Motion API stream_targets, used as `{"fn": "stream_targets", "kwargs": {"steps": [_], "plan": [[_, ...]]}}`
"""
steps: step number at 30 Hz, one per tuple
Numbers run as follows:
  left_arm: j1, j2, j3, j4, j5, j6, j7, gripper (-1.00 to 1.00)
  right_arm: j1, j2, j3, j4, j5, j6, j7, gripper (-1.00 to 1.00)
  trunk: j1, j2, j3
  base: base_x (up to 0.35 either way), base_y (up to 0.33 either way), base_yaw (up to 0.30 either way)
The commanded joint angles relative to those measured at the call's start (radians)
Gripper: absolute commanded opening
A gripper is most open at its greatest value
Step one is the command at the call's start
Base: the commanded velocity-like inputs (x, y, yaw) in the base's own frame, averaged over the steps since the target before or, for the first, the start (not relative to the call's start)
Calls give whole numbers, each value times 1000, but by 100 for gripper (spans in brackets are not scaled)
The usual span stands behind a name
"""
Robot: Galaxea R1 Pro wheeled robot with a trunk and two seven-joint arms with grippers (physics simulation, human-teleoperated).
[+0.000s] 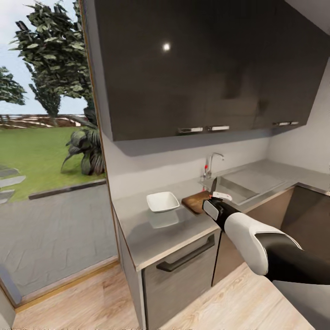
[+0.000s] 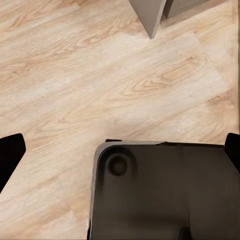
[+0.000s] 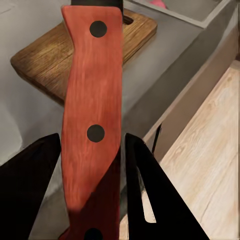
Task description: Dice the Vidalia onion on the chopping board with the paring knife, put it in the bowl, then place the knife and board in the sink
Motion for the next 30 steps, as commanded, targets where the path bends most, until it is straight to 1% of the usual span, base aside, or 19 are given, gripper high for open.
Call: {"fn": "stream_targets", "kwargs": {"steps": [1,16,25,30], "plan": [[1,-1,5,-1,-1,-1,-4,100,0,1,-2,-3,-1,6,-3,-100,0,-1,-1,0,-316,70],[1,-1,3,0,-1,-1,-4,100,0,4,-1,-2,-1,6,-3,-100,0,-1,-17,0,-316,138],[1,-1,3,2,-1,-1,-4,100,0,4,-1,-2,0,6,-3,-100,0,-1,-23,0,-316,202],[1,-1,3,7,-7,-1,-4,100,0,4,-1,-2,0,6,-3,-100,0,-1,-26,0,-316,212]]}}
